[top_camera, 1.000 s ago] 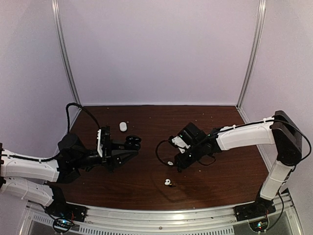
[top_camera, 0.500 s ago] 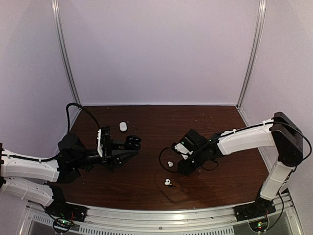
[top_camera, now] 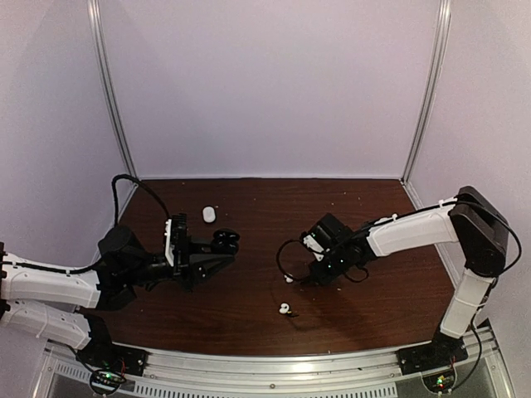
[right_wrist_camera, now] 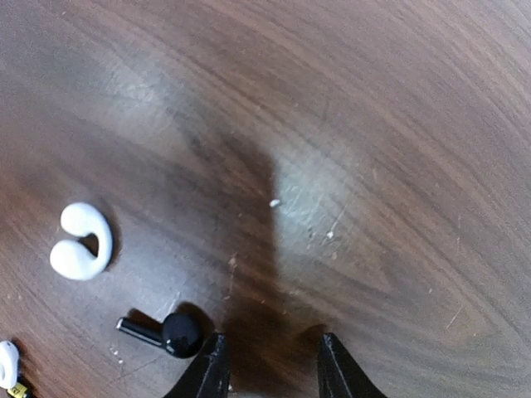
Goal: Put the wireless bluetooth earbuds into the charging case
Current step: Adjust the right earbud at the center of the board.
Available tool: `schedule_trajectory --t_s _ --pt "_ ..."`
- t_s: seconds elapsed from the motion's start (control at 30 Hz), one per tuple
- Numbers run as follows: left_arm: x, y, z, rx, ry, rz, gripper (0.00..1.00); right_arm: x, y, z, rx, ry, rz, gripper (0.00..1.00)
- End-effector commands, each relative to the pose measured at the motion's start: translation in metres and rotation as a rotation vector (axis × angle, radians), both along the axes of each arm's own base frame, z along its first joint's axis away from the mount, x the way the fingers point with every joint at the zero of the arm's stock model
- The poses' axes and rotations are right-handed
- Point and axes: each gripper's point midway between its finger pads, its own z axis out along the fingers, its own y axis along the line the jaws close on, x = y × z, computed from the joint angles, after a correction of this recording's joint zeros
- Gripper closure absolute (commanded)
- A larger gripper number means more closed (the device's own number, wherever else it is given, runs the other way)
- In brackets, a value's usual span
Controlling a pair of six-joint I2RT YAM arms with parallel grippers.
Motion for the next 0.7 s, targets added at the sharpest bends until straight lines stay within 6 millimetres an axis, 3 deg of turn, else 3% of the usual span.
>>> schedule_trajectory --t_s 0.0,0.23,0.43,0.53,0.67 --pt "0.001 0.004 0.006 -0.022 -0.029 0.015 0.92 0.021 0.005 0.001 0.018 -0.035 -0.004 0.63" --pt "0.0 0.006 0.006 -0.024 -0.027 0.018 0.92 0.023 0.032 0.008 0.121 -0.001 0.064 0.63" --pt "0.0 0.006 0.006 -0.026 -0.029 0.018 0.92 0.028 0.023 0.029 0.134 -0.036 0.038 0.62" --pt "0.0 0.005 0.007 -0.027 -0.03 0.015 0.92 0.028 0.021 0.047 0.193 -0.041 0.007 0.49" --pt "-0.001 0.005 0.007 -0.032 -0.031 0.011 0.92 0.023 0.025 0.054 0.247 -0.026 -0.021 0.3"
